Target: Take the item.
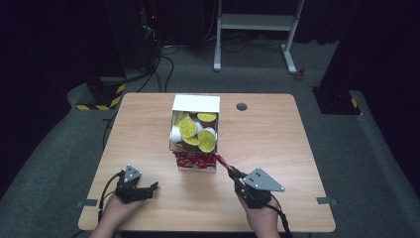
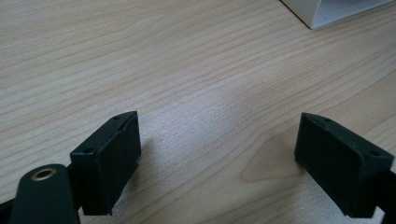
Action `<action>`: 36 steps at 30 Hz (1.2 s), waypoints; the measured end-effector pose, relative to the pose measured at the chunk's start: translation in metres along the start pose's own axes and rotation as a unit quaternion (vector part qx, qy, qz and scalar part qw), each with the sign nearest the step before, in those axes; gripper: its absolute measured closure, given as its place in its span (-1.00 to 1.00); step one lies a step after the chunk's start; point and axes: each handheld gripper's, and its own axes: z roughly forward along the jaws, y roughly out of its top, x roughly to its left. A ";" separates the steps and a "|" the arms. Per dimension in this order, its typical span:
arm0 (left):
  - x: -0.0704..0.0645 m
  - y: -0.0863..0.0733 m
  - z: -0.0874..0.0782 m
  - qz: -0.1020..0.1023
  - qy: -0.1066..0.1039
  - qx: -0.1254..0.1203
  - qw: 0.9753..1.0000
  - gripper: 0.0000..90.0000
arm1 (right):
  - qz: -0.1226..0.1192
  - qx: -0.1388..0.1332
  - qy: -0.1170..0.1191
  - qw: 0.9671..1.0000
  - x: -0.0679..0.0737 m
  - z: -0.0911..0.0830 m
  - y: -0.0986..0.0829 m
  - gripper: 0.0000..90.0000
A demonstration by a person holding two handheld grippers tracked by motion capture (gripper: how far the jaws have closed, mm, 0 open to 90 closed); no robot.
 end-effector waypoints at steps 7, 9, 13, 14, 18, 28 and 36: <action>0.000 0.000 0.000 0.000 0.000 0.000 1.000 -0.67 | 0.004 0.002 -0.004 1.000 -0.002 -0.004 -0.002 0.93; 0.000 0.000 0.000 0.000 0.000 0.000 1.000 -0.67 | 0.004 0.001 -0.006 1.000 -0.003 -0.005 -0.003 0.93; 0.000 0.000 0.000 0.000 0.000 0.000 1.000 -0.67 | 0.006 0.003 -0.007 1.000 -0.004 -0.006 -0.004 0.94; 0.000 0.000 0.000 0.000 0.000 0.000 1.000 -0.67 | 0.007 0.004 -0.007 1.000 -0.004 -0.007 -0.005 0.94; 0.000 0.000 0.000 0.000 0.000 0.000 1.000 -0.67 | 0.006 0.005 -0.012 1.000 -0.006 -0.009 -0.006 0.94; 0.000 0.000 0.000 0.000 0.000 0.000 1.000 -0.67 | 0.007 0.004 -0.024 1.000 -0.013 -0.016 -0.008 0.94; 0.000 0.000 0.000 0.000 0.000 0.000 1.000 -0.67 | 0.009 0.006 -0.038 0.999 -0.021 -0.018 -0.007 0.94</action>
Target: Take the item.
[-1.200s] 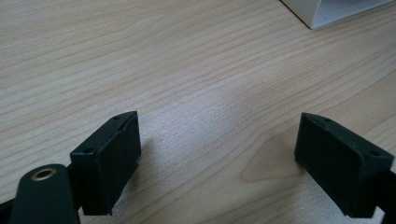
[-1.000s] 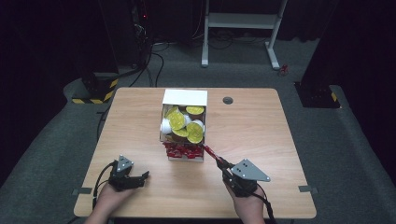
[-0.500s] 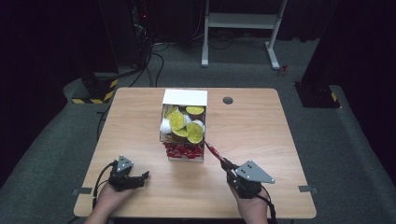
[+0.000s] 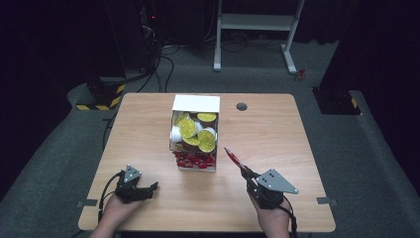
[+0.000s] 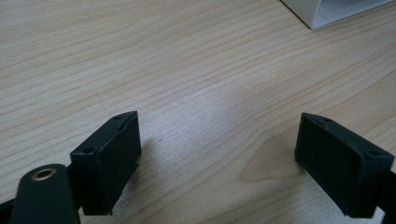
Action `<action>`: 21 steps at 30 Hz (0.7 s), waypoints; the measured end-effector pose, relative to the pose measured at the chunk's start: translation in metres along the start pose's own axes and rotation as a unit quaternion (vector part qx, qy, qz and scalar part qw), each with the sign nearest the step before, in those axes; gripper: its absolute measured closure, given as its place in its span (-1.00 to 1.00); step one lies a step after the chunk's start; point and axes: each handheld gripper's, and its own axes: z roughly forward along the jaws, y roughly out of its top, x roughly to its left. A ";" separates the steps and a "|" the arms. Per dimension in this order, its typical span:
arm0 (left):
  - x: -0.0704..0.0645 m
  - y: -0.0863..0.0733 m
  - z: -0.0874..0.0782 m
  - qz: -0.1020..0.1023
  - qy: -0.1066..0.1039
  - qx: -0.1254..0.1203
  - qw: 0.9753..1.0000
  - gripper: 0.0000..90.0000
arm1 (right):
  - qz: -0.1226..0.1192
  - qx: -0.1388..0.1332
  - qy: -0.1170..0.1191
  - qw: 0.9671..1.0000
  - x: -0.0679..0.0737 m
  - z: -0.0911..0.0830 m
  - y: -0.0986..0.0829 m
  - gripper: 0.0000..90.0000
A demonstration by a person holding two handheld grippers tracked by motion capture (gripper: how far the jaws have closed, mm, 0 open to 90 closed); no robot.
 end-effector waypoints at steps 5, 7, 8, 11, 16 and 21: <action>0.000 0.000 0.000 0.000 0.000 0.000 1.000 -0.67 | 0.003 0.003 -0.009 1.000 -0.006 0.002 0.000 0.94; 0.000 0.000 0.000 0.000 0.000 0.000 1.000 -0.67 | 0.004 0.005 -0.014 1.000 -0.008 0.002 0.000 0.94; 0.000 0.000 0.000 0.000 0.000 0.000 1.000 -0.67 | 0.003 0.005 -0.015 1.000 -0.009 0.003 0.000 0.94; 0.000 0.000 0.000 0.000 0.000 0.000 1.000 -0.67 | 0.004 0.007 -0.022 1.000 -0.013 0.004 0.001 0.94; 0.000 0.000 0.000 0.000 0.000 0.000 1.000 -0.67 | 0.008 0.012 -0.032 0.999 -0.022 0.008 0.001 0.94; 0.000 0.000 0.000 0.000 0.000 0.000 1.000 -0.67 | 0.008 0.015 -0.041 0.999 -0.030 0.010 0.001 0.94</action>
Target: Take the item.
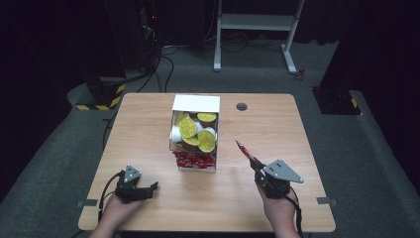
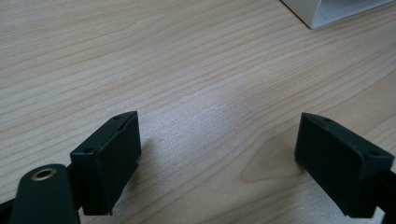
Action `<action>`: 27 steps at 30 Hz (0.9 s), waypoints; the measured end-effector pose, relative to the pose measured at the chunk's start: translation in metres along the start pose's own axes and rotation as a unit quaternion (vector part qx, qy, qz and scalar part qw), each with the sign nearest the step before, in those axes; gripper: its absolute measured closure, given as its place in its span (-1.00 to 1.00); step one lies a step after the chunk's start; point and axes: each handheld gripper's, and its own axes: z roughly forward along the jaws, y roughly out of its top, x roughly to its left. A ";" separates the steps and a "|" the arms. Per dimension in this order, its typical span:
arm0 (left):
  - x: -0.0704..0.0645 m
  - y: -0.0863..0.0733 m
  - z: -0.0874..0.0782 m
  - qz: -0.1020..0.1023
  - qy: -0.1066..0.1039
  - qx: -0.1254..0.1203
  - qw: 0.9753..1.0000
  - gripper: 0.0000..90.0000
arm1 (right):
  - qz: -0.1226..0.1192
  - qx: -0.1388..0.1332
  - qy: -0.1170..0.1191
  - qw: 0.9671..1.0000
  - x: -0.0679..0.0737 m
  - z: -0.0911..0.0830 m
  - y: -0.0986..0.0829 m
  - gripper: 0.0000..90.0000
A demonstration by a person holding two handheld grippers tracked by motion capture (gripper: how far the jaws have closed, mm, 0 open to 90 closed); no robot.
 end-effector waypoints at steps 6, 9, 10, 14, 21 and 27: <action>0.000 0.000 0.000 0.000 0.000 0.001 1.000 -0.67 | -0.002 0.003 -0.010 1.000 -0.007 0.004 0.001 0.94; 0.000 0.000 0.000 0.000 0.000 0.001 1.000 -0.67 | 0.000 0.006 -0.014 1.000 -0.010 0.007 0.002 0.94; 0.000 0.000 0.000 0.000 0.000 0.001 1.000 -0.67 | -0.001 0.008 -0.016 1.000 -0.011 0.007 0.002 0.94; 0.000 0.000 0.000 0.000 0.000 0.001 1.000 -0.67 | 0.002 0.010 -0.024 1.000 -0.016 0.012 0.002 0.94; 0.000 0.000 0.000 0.000 0.000 0.001 1.000 -0.67 | 0.006 0.019 -0.032 0.999 -0.024 0.021 0.002 0.94; 0.000 0.000 0.000 0.000 0.000 0.001 1.000 -0.67 | 0.004 0.023 -0.039 0.999 -0.027 0.028 0.003 0.94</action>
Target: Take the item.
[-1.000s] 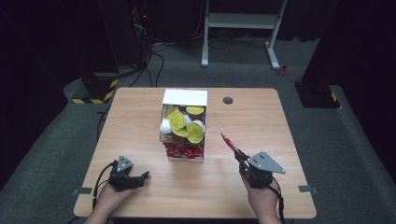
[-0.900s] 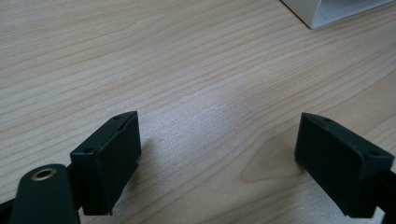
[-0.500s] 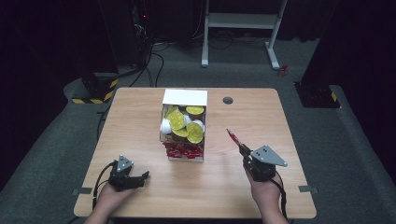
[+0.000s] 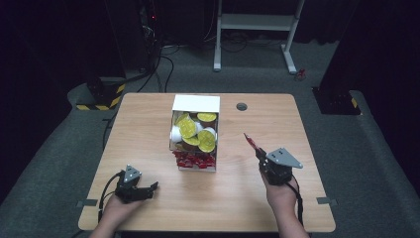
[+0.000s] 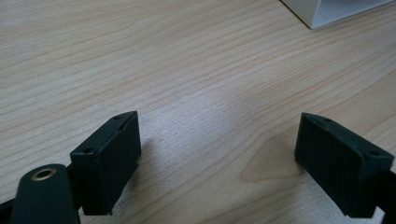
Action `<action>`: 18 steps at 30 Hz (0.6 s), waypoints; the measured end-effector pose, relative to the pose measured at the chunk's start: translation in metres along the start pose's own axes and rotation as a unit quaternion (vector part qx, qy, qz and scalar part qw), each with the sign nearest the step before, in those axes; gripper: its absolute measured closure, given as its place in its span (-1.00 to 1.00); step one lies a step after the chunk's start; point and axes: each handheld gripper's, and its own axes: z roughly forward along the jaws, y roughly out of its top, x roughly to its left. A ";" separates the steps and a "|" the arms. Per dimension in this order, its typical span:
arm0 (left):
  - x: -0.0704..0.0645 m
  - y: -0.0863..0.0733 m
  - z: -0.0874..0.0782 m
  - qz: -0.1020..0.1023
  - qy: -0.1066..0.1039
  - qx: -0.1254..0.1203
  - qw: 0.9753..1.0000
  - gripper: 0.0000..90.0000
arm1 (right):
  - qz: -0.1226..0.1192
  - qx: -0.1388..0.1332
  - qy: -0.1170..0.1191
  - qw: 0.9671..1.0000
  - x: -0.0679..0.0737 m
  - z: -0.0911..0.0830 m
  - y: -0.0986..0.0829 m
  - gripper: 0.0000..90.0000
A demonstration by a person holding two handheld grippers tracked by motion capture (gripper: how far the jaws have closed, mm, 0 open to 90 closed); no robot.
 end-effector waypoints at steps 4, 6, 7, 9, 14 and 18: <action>0.000 0.000 0.000 0.000 0.000 0.000 1.000 -0.67 | -0.001 0.010 -0.007 1.000 -0.004 0.008 0.000 0.94; 0.000 0.000 0.000 0.000 0.000 0.000 1.000 -0.67 | 0.003 0.013 -0.007 1.000 -0.006 0.012 0.000 0.94; 0.000 0.000 0.000 0.000 0.000 0.000 1.000 -0.67 | 0.004 0.014 -0.007 1.000 -0.006 0.014 0.000 0.94; 0.000 0.000 0.000 0.000 0.000 0.000 1.000 -0.67 | 0.007 0.018 -0.010 1.000 -0.008 0.018 0.000 0.94; 0.000 0.000 0.000 0.000 0.000 0.000 1.000 -0.67 | 0.000 0.026 -0.017 1.000 -0.010 0.026 0.000 0.94; 0.000 0.000 0.000 0.000 -0.001 0.000 1.000 -0.67 | -0.003 0.036 -0.024 0.999 -0.013 0.033 -0.002 0.94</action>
